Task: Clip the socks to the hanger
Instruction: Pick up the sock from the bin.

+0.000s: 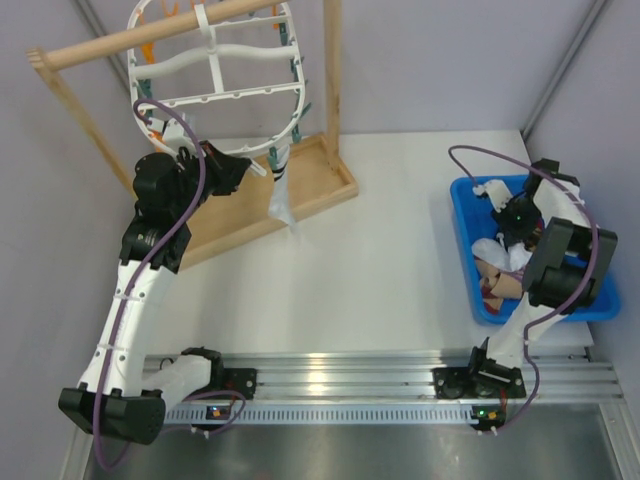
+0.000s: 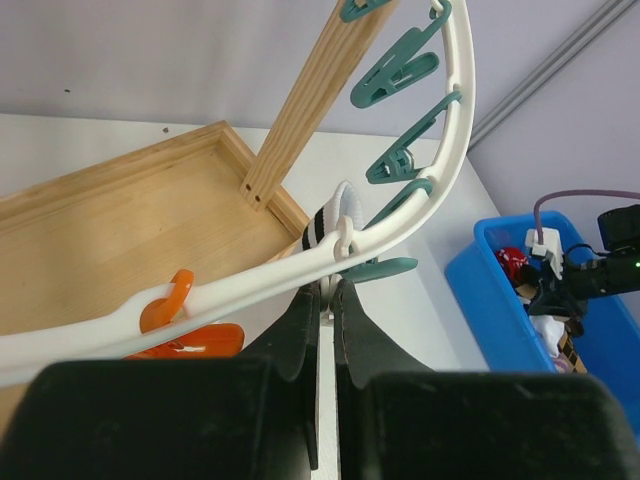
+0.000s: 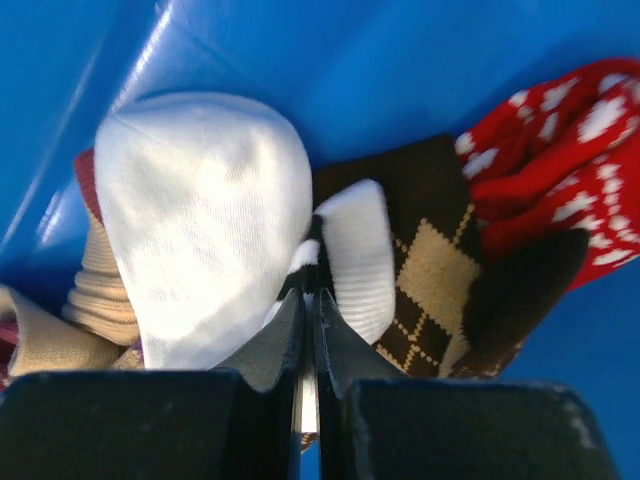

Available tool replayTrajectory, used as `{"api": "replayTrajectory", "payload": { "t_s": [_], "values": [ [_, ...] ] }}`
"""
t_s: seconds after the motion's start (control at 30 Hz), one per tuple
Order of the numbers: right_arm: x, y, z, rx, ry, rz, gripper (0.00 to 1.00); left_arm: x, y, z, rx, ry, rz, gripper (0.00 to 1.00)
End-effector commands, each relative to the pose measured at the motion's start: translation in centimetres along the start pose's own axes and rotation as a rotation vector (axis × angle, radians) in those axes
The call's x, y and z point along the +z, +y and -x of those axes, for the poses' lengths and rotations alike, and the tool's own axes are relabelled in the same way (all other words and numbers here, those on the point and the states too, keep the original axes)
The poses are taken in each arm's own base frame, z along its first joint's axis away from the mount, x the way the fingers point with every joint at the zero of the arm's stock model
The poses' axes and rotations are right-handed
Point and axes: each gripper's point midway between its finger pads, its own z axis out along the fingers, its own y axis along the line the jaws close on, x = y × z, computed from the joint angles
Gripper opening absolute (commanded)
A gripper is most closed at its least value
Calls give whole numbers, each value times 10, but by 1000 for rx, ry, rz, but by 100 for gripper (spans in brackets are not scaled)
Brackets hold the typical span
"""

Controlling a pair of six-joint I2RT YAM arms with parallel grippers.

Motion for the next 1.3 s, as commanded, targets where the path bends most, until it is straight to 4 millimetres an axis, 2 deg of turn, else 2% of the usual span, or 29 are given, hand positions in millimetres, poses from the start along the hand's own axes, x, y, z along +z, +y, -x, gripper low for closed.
{"api": "replayTrajectory", "payload": {
  "t_s": [0.0,0.03,0.07,0.2,0.27,0.4,0.53,0.67,0.8,0.87,0.93,0.97,1.0,1.1,1.2,1.27],
  "values": [
    [-44,-16,40,-20,-179,-81,0,-4,-2,0,10,-5,-9,0],
    [-53,-16,50,-9,-238,-75,0,-4,-2,0,8,-6,-10,0],
    [-65,-15,68,16,-340,-60,0,-4,-2,1,7,-7,-11,0],
    [-113,-13,102,46,-582,-42,0,-4,-4,2,5,-7,-16,0],
    [-136,-3,122,28,-718,3,0,-4,-6,4,3,-10,-21,0],
    [-184,29,144,-90,-903,48,0,-4,-7,5,0,-10,-28,0],
    [-194,28,147,-144,-927,-23,0,-4,-8,5,-3,-10,-29,0],
    [-164,26,130,-103,-813,12,0,-3,-7,4,-6,-10,-31,0],
    [-106,22,110,51,-688,157,0,-2,-7,2,-14,-7,-31,0],
    [-84,24,104,122,-659,209,0,-1,-6,0,-17,-3,-33,0],
    [-65,11,105,161,-665,201,0,0,-5,0,-16,-2,-31,0],
    [-53,12,103,209,-660,220,0,0,-5,1,-14,-3,-29,0],
    [-50,-3,108,196,-688,165,0,0,-5,1,-12,-2,-29,0],
    [-27,-20,104,260,-663,121,0,-1,-5,2,-8,-4,-27,0],
    [-2,-29,91,268,-590,97,0,-1,-5,2,-5,-2,-27,0],
    [13,-35,77,262,-517,69,8,0,-5,2,-5,-4,-25,0]
  ]
}}
